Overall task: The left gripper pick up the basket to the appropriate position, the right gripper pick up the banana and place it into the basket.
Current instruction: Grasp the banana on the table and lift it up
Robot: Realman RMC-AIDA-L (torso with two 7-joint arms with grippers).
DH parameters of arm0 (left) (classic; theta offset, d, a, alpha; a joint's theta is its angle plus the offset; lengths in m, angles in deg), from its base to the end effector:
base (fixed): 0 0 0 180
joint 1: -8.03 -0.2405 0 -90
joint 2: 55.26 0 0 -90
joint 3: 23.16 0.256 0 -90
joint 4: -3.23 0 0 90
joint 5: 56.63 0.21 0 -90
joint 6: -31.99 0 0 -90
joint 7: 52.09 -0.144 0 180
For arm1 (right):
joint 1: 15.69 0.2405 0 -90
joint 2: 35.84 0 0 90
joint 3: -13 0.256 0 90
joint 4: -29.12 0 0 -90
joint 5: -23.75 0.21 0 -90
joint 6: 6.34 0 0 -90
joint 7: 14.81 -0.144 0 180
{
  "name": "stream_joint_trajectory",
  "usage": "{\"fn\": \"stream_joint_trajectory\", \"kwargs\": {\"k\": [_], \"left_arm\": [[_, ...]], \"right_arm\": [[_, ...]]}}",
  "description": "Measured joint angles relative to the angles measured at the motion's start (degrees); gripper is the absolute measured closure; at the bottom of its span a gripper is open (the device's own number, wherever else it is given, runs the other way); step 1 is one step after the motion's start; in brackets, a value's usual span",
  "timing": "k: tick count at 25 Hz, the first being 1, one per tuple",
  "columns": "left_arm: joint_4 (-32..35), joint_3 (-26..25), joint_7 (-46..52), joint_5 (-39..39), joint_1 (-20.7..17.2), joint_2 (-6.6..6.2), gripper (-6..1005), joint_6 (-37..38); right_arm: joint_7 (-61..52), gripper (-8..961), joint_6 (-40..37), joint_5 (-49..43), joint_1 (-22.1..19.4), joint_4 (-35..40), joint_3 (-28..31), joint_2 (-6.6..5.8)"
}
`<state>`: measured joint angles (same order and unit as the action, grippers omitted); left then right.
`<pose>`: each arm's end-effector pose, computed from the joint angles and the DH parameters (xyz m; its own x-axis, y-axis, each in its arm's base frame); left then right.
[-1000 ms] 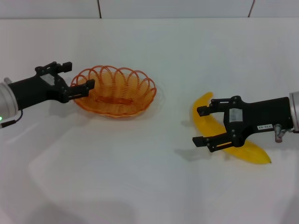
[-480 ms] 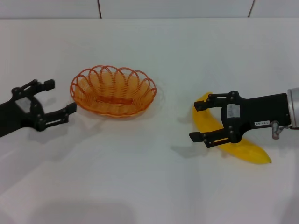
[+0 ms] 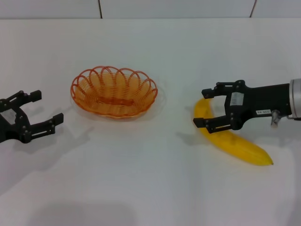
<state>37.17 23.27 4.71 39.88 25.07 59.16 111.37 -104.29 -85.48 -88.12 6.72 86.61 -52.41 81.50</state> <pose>-0.3400 0.2956 0.0316 0.8597 0.1649 0.4834 0.4212 -0.7644 -0.4882 0.2507 0.3313 0.0014 0.9334 -0.2663 -0.2407 -0.3245 -0.9127 -0.2483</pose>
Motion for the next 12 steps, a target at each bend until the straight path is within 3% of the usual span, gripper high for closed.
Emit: {"fn": "stream_joint_trajectory", "kwargs": {"k": [7, 12], "left_arm": [[-0.1, 0.0, 0.0, 0.4, 0.1, -0.06, 92, -0.3], [-0.1, 0.0, 0.1, 0.6, 0.2, -0.08, 92, -0.4]], "right_arm": [[-10.5, 88, 4.1, -3.8, -4.9, 13.3, -9.1, -0.04], [-18.9, 95, 3.7, -10.4, -5.8, 19.9, -12.4, -0.03]]}}
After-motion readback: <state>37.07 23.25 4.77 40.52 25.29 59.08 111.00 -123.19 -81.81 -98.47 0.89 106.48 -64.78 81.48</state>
